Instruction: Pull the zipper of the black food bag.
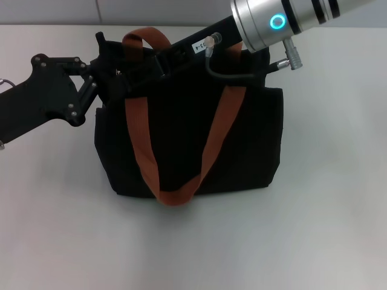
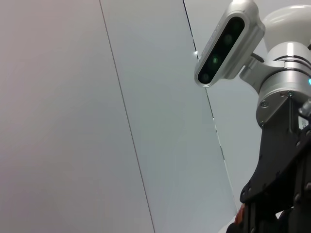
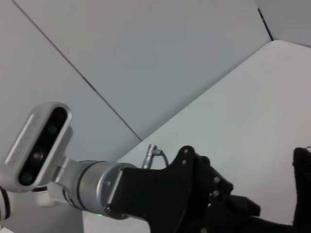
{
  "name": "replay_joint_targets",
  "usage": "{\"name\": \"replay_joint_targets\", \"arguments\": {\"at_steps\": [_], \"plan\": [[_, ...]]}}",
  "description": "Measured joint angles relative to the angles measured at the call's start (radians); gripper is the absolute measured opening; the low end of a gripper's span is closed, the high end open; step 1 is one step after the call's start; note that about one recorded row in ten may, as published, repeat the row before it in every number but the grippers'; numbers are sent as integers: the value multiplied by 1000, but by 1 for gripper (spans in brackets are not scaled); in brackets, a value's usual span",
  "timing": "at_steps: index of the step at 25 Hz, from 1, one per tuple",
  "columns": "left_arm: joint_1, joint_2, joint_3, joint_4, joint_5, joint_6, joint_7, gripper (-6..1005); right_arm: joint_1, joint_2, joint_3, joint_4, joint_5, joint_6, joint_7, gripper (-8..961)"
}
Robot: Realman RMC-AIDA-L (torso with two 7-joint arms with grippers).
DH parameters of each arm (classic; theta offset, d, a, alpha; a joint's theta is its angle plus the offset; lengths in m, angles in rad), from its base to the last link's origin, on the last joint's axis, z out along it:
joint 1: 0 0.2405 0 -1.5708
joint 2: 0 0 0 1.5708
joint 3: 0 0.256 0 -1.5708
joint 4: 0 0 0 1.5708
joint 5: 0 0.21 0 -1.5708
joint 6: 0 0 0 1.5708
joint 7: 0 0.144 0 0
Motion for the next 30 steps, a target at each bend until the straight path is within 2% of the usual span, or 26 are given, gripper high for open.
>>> {"name": "replay_joint_targets", "arguments": {"at_steps": [30], "plan": [[-1, 2, 0, 0, -26, 4, -23, 20, 2, 0, -55, -1, 36, 14, -12, 392]]}}
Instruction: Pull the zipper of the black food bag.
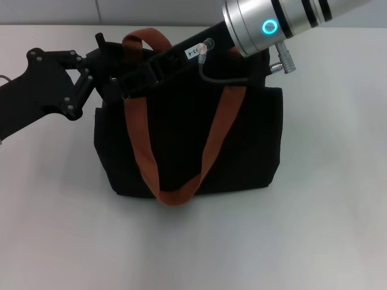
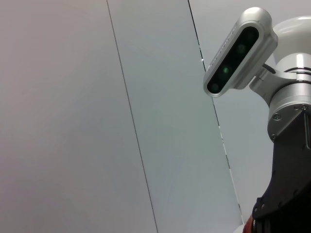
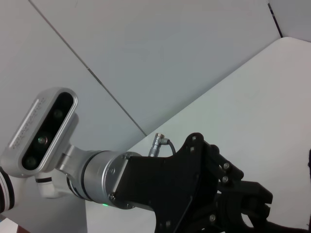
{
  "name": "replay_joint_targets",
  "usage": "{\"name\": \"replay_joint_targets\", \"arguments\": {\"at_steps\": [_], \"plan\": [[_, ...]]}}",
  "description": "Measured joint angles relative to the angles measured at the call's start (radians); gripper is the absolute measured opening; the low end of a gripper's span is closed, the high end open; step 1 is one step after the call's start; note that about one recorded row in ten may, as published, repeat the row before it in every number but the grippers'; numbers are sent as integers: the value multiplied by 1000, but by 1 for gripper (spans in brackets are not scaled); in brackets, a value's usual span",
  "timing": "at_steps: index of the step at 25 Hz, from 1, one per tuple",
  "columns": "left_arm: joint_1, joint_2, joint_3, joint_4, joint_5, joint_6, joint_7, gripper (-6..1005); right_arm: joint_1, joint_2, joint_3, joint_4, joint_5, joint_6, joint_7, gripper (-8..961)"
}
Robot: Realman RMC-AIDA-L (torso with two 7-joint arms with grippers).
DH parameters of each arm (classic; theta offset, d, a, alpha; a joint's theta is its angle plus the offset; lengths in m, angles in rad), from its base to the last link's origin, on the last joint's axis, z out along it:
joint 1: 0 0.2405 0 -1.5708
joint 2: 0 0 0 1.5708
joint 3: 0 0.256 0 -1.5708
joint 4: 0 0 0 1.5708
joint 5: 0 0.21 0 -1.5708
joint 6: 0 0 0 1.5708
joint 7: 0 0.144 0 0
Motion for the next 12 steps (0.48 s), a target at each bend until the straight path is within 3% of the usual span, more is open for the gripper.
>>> {"name": "replay_joint_targets", "arguments": {"at_steps": [7, 12], "plan": [[1, -4, 2, 0, 0, 2, 0, 21, 2, 0, -7, 2, 0, 11, 0, 380], [3, -4, 3, 0, 0, 7, 1, 21, 3, 2, -10, 2, 0, 13, 3, 274]]}}
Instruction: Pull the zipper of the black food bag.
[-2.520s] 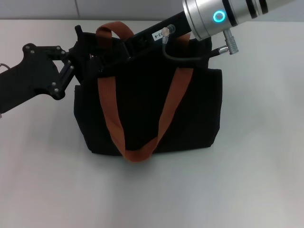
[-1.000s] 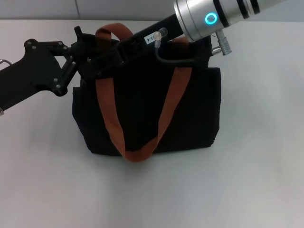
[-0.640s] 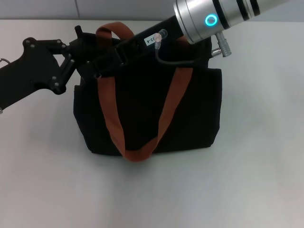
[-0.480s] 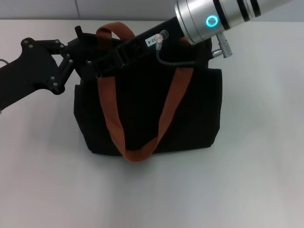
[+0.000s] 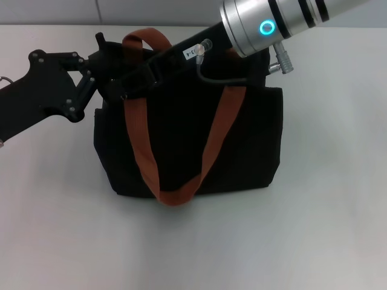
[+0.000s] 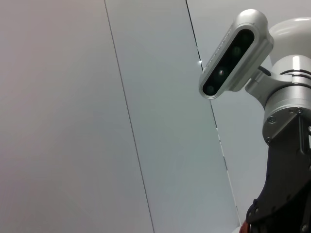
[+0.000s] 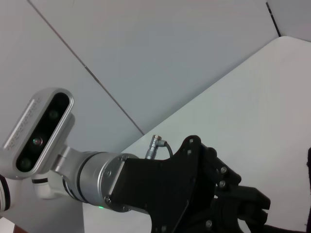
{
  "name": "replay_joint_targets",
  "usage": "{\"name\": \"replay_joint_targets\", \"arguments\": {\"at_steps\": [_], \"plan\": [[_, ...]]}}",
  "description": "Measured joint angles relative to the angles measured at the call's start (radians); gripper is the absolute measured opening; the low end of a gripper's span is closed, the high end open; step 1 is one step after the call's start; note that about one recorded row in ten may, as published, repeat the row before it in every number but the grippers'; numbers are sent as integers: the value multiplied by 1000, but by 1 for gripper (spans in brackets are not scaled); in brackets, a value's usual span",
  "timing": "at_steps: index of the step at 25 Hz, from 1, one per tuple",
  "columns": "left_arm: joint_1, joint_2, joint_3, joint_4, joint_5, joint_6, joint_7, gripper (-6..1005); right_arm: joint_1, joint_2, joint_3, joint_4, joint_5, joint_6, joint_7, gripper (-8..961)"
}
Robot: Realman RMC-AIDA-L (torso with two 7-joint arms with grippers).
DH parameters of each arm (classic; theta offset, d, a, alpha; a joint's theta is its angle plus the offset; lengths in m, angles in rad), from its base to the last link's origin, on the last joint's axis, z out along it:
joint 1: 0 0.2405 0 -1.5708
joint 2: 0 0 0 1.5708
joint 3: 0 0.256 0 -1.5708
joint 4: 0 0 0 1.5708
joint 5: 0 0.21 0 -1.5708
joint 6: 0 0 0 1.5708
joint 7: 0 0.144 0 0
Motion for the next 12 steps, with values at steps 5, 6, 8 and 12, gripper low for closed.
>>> {"name": "replay_joint_targets", "arguments": {"at_steps": [5, 6, 8, 12], "plan": [[0, 0, 2, 0, 0, 3, 2, 21, 1, 1, -2, 2, 0, 11, 1, 255], [0, 0, 2, 0, 0, 3, 2, 21, 1, 1, -3, 2, 0, 12, 1, 256], [0, 0, 3, 0, 0, 3, 2, 20, 2, 1, -7, 3, 0, 14, 1, 257], [0, 0, 4, 0, 0, 7, 2, 20, 2, 1, -20, 3, -1, 23, 1, 243]]}}
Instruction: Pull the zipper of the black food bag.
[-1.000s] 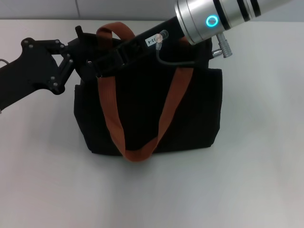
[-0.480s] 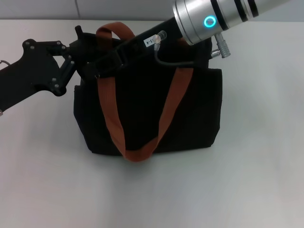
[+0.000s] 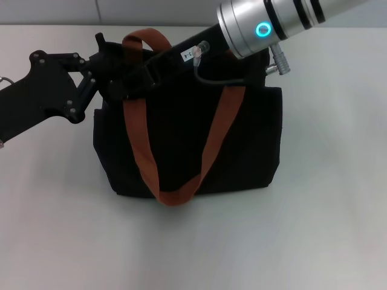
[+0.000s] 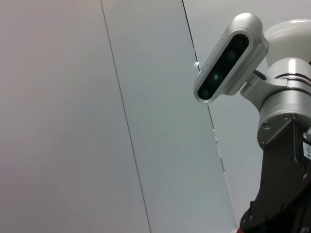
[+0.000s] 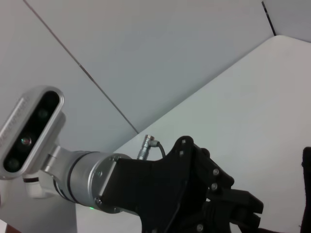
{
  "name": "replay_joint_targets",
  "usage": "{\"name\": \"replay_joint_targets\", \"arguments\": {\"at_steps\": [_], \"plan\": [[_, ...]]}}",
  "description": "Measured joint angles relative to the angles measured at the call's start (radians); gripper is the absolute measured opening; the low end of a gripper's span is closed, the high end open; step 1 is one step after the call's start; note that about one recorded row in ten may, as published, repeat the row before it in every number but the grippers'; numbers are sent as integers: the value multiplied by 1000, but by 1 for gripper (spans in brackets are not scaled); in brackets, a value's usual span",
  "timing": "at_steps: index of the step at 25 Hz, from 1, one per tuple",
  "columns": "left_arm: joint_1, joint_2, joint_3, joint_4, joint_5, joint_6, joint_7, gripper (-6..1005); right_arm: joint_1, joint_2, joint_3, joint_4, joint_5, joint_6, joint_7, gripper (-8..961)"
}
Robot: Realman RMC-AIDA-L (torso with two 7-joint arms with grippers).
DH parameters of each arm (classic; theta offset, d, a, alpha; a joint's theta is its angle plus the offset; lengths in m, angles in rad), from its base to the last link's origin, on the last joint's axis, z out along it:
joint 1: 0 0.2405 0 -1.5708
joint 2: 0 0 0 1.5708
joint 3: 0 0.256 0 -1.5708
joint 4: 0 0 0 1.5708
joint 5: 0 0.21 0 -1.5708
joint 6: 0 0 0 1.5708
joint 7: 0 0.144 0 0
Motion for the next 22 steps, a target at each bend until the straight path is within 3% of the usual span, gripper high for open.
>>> {"name": "replay_joint_targets", "arguments": {"at_steps": [3, 6, 22], "plan": [[0, 0, 0, 0, 0, 1, 0, 20, 0, 1, -6, 0, 0, 5, 0, 232], [0, 0, -1, 0, 0, 2, 0, 20, 2, 1, -6, 0, -1, 5, -1, 137], [0, 0, -5, 0, 0, 8, -3, 20, 2, 1, -6, 0, -1, 14, 3, 135]]}}
